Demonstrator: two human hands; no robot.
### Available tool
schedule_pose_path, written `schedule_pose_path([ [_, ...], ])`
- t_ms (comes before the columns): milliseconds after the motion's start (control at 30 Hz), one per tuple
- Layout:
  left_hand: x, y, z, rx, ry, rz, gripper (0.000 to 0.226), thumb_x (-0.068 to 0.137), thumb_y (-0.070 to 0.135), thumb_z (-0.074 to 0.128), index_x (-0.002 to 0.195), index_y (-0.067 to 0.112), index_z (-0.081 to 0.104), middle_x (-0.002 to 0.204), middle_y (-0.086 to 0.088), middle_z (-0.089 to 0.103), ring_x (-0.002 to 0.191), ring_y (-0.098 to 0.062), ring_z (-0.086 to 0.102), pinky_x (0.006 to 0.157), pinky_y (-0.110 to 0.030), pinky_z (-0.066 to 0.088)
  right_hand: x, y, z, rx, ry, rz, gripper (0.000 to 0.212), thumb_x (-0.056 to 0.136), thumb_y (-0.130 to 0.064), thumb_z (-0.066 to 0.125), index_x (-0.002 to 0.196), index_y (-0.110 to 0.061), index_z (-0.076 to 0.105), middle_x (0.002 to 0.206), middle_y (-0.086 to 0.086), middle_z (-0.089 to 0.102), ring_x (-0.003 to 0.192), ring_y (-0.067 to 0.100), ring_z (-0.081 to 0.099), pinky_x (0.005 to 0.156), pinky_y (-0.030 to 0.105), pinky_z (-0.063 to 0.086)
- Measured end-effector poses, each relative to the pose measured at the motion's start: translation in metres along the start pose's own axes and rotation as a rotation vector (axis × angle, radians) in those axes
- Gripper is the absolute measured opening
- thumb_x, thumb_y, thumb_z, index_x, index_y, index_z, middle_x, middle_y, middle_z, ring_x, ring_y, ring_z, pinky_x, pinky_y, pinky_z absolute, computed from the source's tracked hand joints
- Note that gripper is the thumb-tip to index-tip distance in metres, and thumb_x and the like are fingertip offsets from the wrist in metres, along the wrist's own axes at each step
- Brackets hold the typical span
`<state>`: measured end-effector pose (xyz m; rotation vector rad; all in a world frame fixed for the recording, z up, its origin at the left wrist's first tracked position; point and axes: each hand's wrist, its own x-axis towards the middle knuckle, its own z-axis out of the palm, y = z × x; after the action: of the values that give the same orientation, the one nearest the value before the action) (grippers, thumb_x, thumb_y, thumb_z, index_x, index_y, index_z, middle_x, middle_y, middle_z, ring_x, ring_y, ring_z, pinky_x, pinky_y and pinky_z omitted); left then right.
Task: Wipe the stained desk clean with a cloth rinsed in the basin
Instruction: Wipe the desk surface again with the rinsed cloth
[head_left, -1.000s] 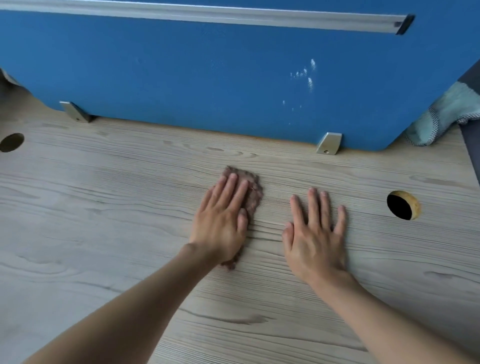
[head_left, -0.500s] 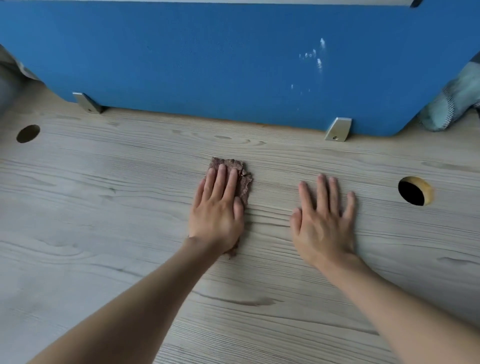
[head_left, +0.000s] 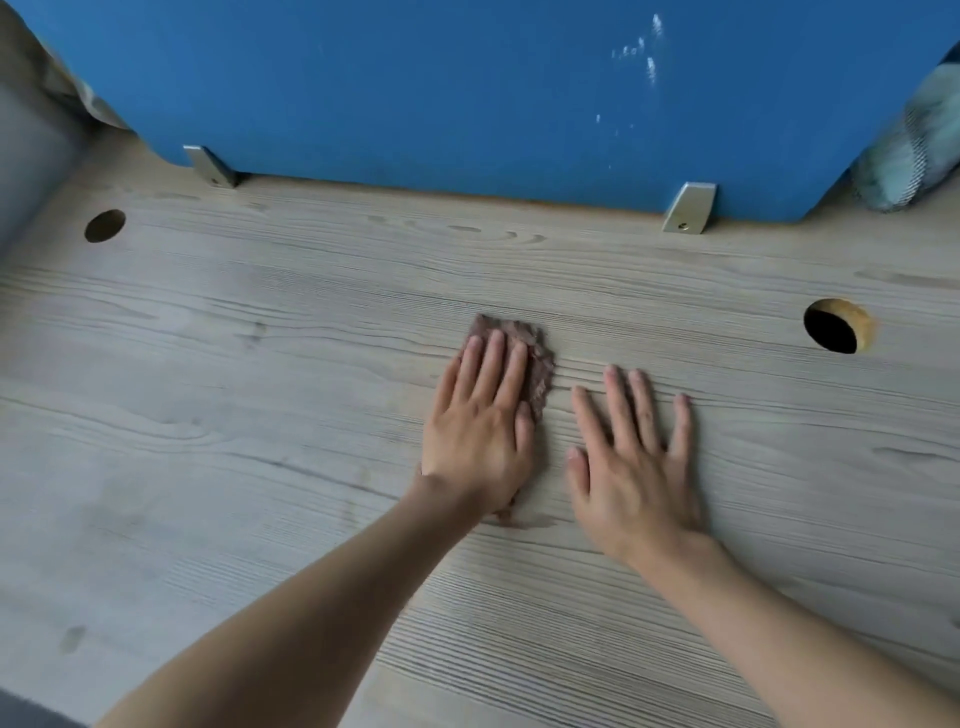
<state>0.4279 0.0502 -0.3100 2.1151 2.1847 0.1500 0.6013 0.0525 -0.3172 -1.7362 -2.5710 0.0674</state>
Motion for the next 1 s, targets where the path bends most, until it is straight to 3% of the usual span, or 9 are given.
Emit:
schedule_pose_path([
  [133,-0.021,-0.011,-0.003,-0.015,-0.056,0.124,0.063,0.099,0.039,0.025,0.159,0.021,0.019,0.166,-0.003,0.014,0.154,-0.019,0.004,0.124,-0.040,0.012,-0.002,0.000,-0.001,-0.006,-0.005,-0.008,0.064,0.093,-0.045,0.031,0.150,-0.018,0.045,0.161,0.018,0.027,0.150,0.036,0.023,0.115,0.068,0.014],
  [300,-0.003,-0.028,-0.003,0.014,0.005,-0.155,0.067,0.096,0.040,0.017,0.159,0.019,0.017,0.166,-0.005,0.010,0.154,-0.020,0.001,0.125,-0.038,0.005,-0.001,0.000,0.000,-0.030,-0.013,-0.003,0.064,0.095,-0.044,0.031,0.152,-0.018,0.041,0.162,0.018,0.026,0.151,0.036,0.020,0.115,0.068,0.011],
  [500,-0.052,-0.012,-0.002,-0.015,-0.061,0.060,0.063,0.100,0.041,0.022,0.160,0.021,0.015,0.167,-0.002,0.008,0.154,-0.018,0.000,0.125,-0.039,0.009,0.000,0.000,-0.001,-0.018,-0.021,-0.010,0.065,0.094,-0.045,0.028,0.151,-0.018,0.042,0.161,0.018,0.027,0.151,0.036,0.021,0.115,0.067,0.011],
  [667,-0.043,-0.027,-0.004,0.016,-0.021,-0.241,0.068,0.096,0.043,0.010,0.160,0.021,0.006,0.166,-0.001,-0.002,0.153,-0.017,-0.009,0.125,-0.038,0.001,-0.001,0.001,-0.002,-0.034,-0.005,-0.015,0.064,0.095,-0.045,0.027,0.152,-0.018,0.041,0.161,0.018,0.028,0.150,0.036,0.022,0.116,0.066,0.009],
  [767,-0.076,0.008,-0.002,0.008,-0.040,-0.077,0.066,0.098,0.040,0.018,0.160,0.018,0.012,0.167,-0.004,0.003,0.154,-0.020,-0.005,0.125,-0.040,0.004,0.000,-0.001,0.000,-0.032,-0.019,-0.007,0.065,0.093,-0.045,0.028,0.151,-0.020,0.042,0.161,0.017,0.030,0.150,0.035,0.023,0.116,0.066,0.009],
  [867,-0.092,0.000,-0.004,-0.019,-0.086,0.030,0.064,0.101,0.042,0.018,0.160,0.021,0.009,0.167,-0.001,0.004,0.154,-0.017,-0.005,0.125,-0.040,0.007,0.000,0.000,-0.004,-0.030,-0.052,0.009,0.066,0.094,-0.046,0.023,0.152,-0.020,0.040,0.162,0.016,0.027,0.151,0.034,0.020,0.116,0.067,0.009],
  [1000,-0.070,-0.034,-0.006,0.011,-0.070,-0.198,0.070,0.095,0.045,0.008,0.160,0.022,0.005,0.167,0.001,-0.002,0.153,-0.015,-0.008,0.125,-0.035,0.001,-0.033,-0.019,-0.011,0.072,0.047,-0.030,0.064,0.093,-0.045,0.028,0.145,-0.014,0.049,0.157,0.018,0.036,0.148,0.034,0.029,0.115,0.068,0.015],
])
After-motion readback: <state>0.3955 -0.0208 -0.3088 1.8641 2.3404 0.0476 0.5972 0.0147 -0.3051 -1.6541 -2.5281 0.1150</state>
